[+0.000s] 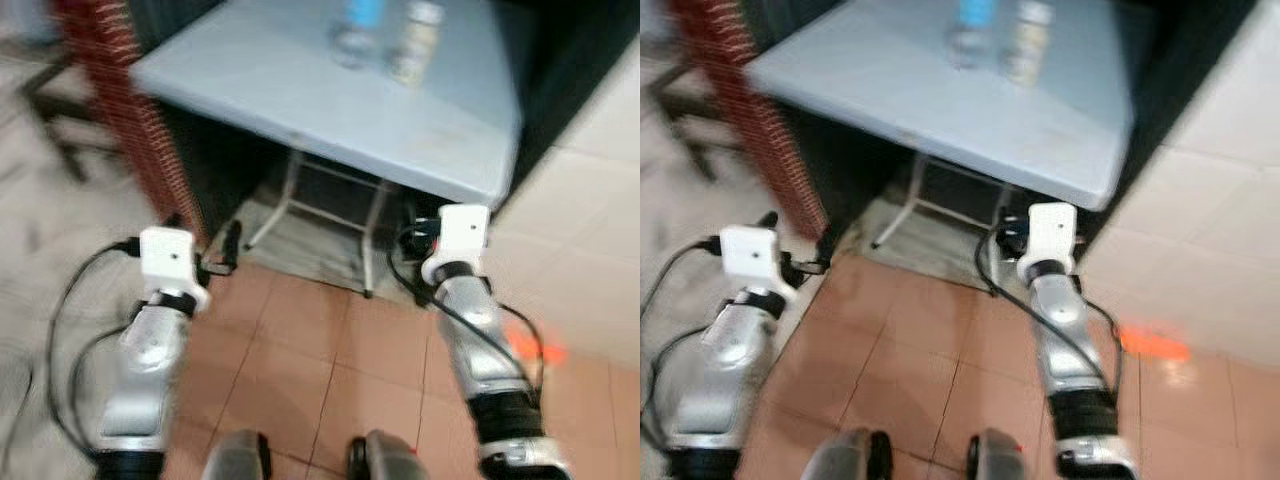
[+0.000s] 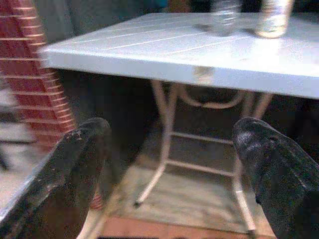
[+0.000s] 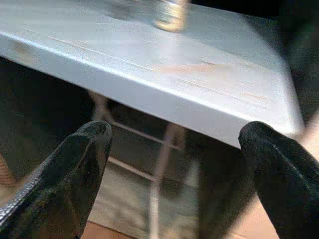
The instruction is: Restocking fridge
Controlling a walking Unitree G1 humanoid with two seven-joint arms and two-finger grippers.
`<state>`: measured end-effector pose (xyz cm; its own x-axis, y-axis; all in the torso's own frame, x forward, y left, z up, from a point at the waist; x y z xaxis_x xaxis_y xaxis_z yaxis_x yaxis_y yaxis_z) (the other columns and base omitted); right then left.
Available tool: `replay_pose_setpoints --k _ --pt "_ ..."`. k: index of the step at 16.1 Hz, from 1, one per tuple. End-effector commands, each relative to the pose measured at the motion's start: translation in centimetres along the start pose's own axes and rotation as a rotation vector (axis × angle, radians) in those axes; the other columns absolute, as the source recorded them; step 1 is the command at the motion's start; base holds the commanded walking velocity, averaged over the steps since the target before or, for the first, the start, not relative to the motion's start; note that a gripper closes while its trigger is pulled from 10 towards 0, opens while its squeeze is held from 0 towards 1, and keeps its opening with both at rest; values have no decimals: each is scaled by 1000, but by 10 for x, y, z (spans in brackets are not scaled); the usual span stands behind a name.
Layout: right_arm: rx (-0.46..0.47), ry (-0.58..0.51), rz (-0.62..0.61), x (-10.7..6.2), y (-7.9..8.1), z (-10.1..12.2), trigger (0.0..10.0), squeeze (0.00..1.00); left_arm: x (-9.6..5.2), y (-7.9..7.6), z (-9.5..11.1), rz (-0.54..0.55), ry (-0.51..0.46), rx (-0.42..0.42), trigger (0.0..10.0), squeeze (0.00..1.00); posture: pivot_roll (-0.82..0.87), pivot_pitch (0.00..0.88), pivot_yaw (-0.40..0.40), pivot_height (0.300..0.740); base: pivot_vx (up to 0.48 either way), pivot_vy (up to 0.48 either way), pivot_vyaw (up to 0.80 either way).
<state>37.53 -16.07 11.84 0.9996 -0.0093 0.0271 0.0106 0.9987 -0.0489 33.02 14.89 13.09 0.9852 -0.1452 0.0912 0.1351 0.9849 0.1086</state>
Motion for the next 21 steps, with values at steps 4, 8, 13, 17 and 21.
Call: replay_pose_setpoints --k 4,8,13,17,21 --pt "-46 -76 27 -4 7 18 10000 0 -6 9 -4 85 9 6 10000 0 28 127 -23 740 0 0 0" --pt "-80 -169 61 -19 18 42 10000 0 -18 20 -8 105 17 29 10000 0 17 84 -8 740 0 308 0" --pt "-57 -148 31 -39 4 34 10000 0 -25 54 -15 175 40 106 10000 0 32 33 10 740 0 0 0" --pt "-45 -103 -34 -54 -22 24 10000 0 -27 59 -11 173 34 124 10000 0 28 7 19 740 0 0 0" --pt "-48 -106 -21 -54 -16 25 10000 0 -21 51 -15 112 52 107 10000 0 7 0 44 740 0 0 0"
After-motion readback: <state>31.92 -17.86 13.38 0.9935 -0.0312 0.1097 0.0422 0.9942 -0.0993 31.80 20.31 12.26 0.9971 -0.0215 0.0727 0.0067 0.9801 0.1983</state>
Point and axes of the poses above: a point about 5 cm out from each wrist's last joint towards the gripper, its own x axis pointing out of the wrist towards the gripper, its own z axis along the axis of the wrist's last joint, y = z × x, the point moved 6 cm from there along x, pointing out of the wrist towards the gripper, and after that the axes turned 3 degrees about x, right-handed, at the moved point
